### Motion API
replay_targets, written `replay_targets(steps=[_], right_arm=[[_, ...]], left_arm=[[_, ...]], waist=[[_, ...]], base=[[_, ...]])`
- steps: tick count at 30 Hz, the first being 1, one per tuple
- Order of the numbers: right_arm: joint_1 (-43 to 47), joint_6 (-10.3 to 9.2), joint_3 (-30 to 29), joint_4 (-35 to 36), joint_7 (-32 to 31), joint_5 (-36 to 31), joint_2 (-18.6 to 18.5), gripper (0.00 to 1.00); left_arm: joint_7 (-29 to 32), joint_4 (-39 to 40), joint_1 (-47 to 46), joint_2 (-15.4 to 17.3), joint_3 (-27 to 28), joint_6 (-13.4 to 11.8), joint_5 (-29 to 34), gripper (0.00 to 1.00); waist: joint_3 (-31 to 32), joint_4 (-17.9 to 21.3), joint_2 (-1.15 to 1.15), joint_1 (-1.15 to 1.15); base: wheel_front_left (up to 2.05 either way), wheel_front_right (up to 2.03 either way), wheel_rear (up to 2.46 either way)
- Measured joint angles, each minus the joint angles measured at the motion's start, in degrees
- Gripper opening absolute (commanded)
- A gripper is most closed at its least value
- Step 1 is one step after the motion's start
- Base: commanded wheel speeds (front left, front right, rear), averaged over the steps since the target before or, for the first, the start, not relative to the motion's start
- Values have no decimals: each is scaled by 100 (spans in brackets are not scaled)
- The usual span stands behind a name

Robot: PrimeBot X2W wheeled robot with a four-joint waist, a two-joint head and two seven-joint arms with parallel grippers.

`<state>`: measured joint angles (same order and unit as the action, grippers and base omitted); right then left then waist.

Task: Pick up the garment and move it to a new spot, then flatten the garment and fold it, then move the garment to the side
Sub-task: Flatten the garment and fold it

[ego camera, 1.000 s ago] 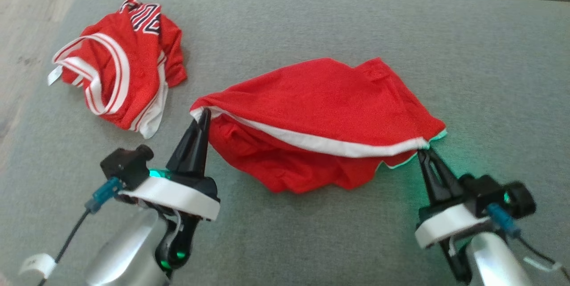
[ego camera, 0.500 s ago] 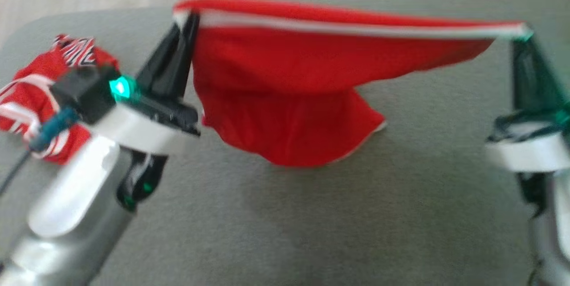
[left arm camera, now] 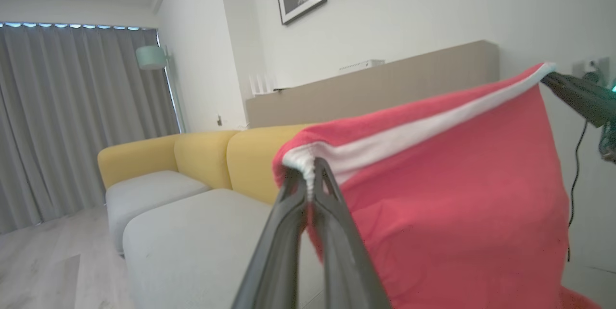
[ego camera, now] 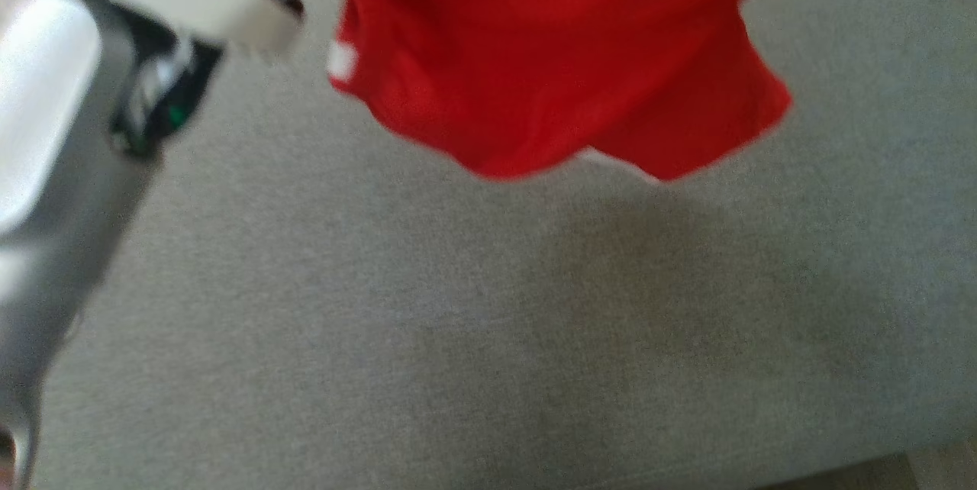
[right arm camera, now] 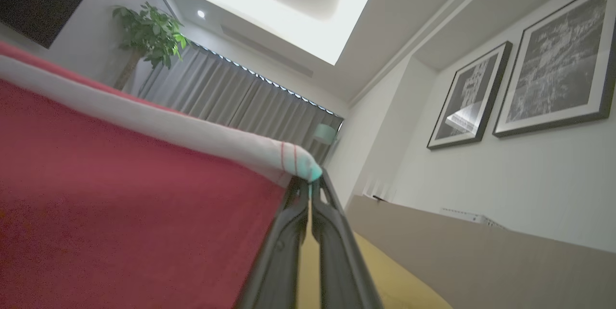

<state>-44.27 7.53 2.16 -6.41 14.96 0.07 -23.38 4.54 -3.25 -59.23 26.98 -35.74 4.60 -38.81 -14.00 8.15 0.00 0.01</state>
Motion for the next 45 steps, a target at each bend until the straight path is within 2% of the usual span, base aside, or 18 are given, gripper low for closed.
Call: replay_targets(steps=[4,8,13,17,22,29,30,31,36,41,45], right_arm=[[-820,0,100,-799,-1,96,-3,0],[-1511,0,90,-1178,-1,243,140,0],[-2142,0,-153,-1076,-1,140,115,0],[-2170,0,-299,-840,0,41,71,0],[-1194,0,-53,-764,-1,103,93,0],[779,0,-63,-555,-1,364,172,0],[779,0,-63,-555,-1,364,172,0],[1278,0,-116,-426,-1,412,194,0],[2637,0,-285,-105,-2,538,212,0],[3888,0,-517,341,-4,541,319,0],[4814,0,-726,736,-9,597,381,0]], left_arm=[[-32,-1010,-850,-141,-208,133,405,0],[-510,-1980,-1690,-427,-386,199,876,0],[-1541,-2805,-2672,-795,-432,203,1389,0],[-1856,-3074,-2792,-1055,-520,246,1414,0],[-1931,-3037,-1664,-1037,-800,254,1400,0],[-1931,-2108,680,-977,-960,252,1648,0],[-1931,-2108,680,-977,-960,252,1648,0],[-1930,-1902,1350,-948,-994,243,1790,0],[-1929,-1585,2950,-870,-1046,133,1878,0],[-1929,-1212,3969,-735,-1057,-59,2007,0],[-1929,-933,4593,-641,-1090,-114,1990,0]], waist=[[-403,78,0,1],[-803,100,0,1],[-1216,39,0,2],[-1347,-144,0,-1],[-1385,-305,0,0],[-1138,-360,0,-1],[-1138,-360,0,-1],[-986,-357,0,-1],[-537,-310,0,-2],[-87,-219,0,-3],[149,-144,0,-3]], base=[[0,0,0],[0,0,0],[0,0,0],[0,0,0],[0,0,0],[0,0,0],[0,0,0],[0,0,0],[0,0,0],[0,0,0],[0,0,0]])
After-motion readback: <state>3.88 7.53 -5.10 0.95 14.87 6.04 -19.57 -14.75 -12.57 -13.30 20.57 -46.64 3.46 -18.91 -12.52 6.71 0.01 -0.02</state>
